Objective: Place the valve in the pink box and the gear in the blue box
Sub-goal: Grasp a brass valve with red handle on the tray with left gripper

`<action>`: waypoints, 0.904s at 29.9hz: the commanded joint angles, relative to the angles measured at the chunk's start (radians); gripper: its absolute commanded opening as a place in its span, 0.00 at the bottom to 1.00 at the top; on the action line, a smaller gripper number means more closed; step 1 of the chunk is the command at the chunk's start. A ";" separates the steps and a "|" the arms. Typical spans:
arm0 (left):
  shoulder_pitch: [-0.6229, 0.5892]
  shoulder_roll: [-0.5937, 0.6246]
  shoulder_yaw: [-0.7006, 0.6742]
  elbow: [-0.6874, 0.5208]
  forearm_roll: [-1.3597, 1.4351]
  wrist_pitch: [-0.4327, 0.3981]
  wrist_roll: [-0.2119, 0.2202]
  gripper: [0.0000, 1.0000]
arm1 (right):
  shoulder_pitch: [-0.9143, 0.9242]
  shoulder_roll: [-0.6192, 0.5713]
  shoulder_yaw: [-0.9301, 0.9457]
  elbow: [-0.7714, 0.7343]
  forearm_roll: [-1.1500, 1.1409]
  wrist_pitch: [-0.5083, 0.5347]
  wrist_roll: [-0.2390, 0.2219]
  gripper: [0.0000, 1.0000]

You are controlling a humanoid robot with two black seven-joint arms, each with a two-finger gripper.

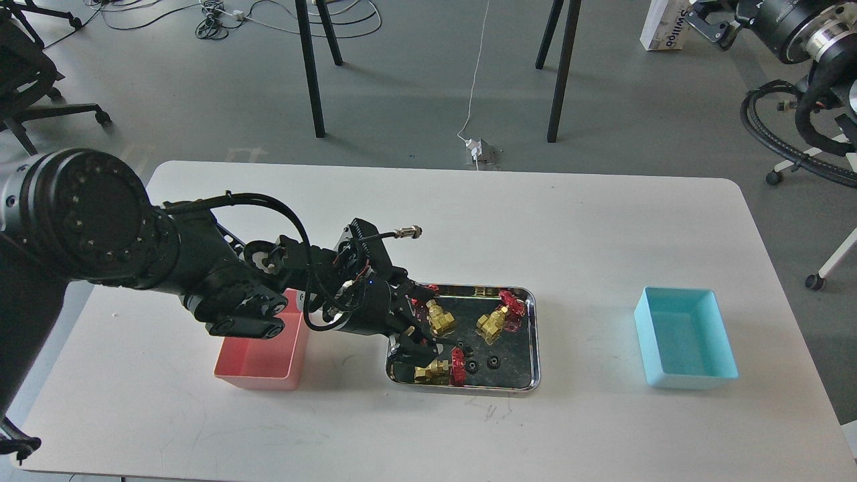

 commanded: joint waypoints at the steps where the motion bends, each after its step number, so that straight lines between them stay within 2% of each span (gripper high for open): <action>1: 0.053 -0.001 0.007 0.053 0.027 -0.002 0.000 0.96 | -0.002 -0.001 -0.001 0.000 0.001 0.000 -0.002 1.00; 10: 0.119 -0.001 0.007 0.133 0.045 -0.002 0.000 0.89 | -0.022 -0.008 -0.001 0.003 0.001 0.000 -0.002 1.00; 13: 0.133 0.001 0.007 0.147 0.056 -0.002 0.000 0.79 | -0.022 -0.003 -0.001 0.003 0.001 0.000 -0.002 1.00; 27: 0.162 0.027 0.007 0.180 0.111 0.000 0.000 0.56 | -0.042 0.000 -0.001 0.005 0.001 0.000 -0.002 1.00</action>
